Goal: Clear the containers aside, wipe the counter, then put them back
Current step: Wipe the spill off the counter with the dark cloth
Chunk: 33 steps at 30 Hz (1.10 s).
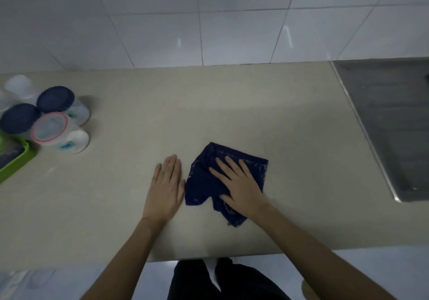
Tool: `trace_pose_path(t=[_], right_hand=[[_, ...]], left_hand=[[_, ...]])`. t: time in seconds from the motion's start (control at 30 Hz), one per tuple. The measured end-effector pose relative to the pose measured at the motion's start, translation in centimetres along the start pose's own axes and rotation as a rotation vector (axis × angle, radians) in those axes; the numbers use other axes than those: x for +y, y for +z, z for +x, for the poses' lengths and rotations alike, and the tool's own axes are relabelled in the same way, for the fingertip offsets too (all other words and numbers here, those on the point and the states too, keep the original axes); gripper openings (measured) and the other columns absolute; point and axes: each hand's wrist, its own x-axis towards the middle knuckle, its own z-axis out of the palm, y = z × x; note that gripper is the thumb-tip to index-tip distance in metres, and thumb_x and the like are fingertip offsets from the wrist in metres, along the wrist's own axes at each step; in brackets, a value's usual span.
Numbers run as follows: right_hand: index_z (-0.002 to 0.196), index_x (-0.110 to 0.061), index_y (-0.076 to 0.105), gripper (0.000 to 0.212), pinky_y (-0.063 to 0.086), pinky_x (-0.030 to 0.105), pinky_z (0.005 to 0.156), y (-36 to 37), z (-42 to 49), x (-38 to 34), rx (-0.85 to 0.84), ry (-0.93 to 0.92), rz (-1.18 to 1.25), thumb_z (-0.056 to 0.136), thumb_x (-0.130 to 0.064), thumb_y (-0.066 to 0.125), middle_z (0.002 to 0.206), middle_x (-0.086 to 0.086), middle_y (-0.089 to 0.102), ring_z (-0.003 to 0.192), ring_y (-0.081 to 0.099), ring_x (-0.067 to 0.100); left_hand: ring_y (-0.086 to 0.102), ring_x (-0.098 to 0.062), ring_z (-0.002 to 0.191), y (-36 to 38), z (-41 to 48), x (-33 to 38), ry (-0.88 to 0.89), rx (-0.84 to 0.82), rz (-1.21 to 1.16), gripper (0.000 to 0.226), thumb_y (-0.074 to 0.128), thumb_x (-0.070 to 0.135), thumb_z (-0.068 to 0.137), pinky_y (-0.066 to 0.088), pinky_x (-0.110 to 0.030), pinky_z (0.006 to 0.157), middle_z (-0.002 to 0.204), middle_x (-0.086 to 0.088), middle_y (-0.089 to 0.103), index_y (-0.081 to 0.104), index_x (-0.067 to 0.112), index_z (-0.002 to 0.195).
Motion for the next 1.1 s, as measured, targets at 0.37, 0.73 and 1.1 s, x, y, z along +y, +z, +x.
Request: trace_pose_path(t=[0.37,0.73,1.1], right_hand=[[0.147,-0.029,0.022,0.065,0.002,0.043,0.116,-0.6,-9.1,4.5,0.075,0.374,-0.012,0.086,-0.049,0.033,0.156,-0.001,0.021,0.143,0.020,0.022],[0.146,-0.024,0.023,0.069,0.022,0.056,0.114,-1.8,-13.9,8.1,0.137,0.858,-0.081,0.087,-0.047,0.049,0.154,0.008,0.027,0.141,0.027,0.032],[0.148,-0.034,0.010,0.052,0.010,0.047,0.116,-2.7,-13.3,9.1,-0.005,0.375,-0.192,0.098,-0.046,0.015,0.158,-0.001,0.014,0.145,0.018,0.019]], left_hand=[[0.034,-0.023,0.140,-0.8,1.5,8.4,0.281,-0.046,-0.001,0.053,0.028,0.032,0.098,0.010,-0.036,0.118,0.150,-0.014,0.037,0.037,0.002,0.141],[0.035,-0.028,0.139,0.2,2.1,9.8,0.298,-0.060,0.026,0.055,0.026,0.032,0.097,0.012,-0.039,0.118,0.148,-0.017,0.038,0.037,0.000,0.140],[0.036,-0.028,0.138,0.4,1.6,9.9,0.322,-0.047,0.094,0.054,0.026,0.031,0.098,0.019,-0.043,0.115,0.148,-0.017,0.039,0.037,0.001,0.141]])
